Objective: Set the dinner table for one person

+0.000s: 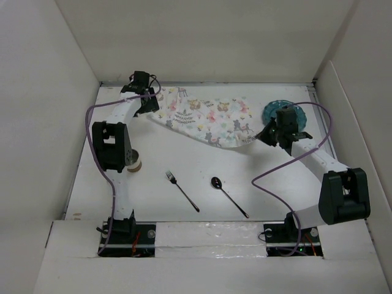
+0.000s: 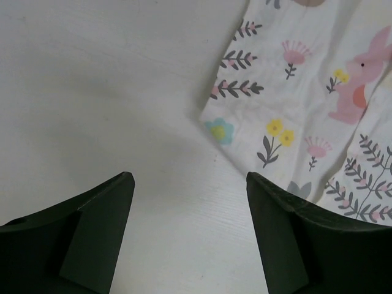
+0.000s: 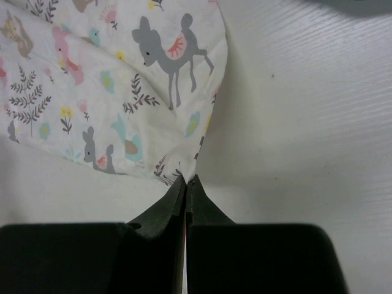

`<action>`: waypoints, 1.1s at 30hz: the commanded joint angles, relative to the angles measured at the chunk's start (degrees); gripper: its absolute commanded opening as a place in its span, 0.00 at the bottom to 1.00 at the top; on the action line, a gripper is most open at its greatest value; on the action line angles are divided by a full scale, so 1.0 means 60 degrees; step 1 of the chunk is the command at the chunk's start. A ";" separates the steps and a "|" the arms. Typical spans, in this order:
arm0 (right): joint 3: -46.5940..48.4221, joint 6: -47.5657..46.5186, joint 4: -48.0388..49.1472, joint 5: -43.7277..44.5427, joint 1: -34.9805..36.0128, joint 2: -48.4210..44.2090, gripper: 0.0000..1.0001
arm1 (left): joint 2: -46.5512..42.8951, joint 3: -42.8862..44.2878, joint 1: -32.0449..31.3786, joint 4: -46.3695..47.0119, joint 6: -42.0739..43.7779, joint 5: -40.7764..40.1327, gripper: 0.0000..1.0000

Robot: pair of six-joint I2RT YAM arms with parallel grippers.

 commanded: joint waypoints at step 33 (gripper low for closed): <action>0.1811 -0.0465 0.0009 -0.0210 -0.0587 0.0736 0.00 | -0.1880 0.3140 -0.0335 -0.1731 0.0443 0.0981 0.00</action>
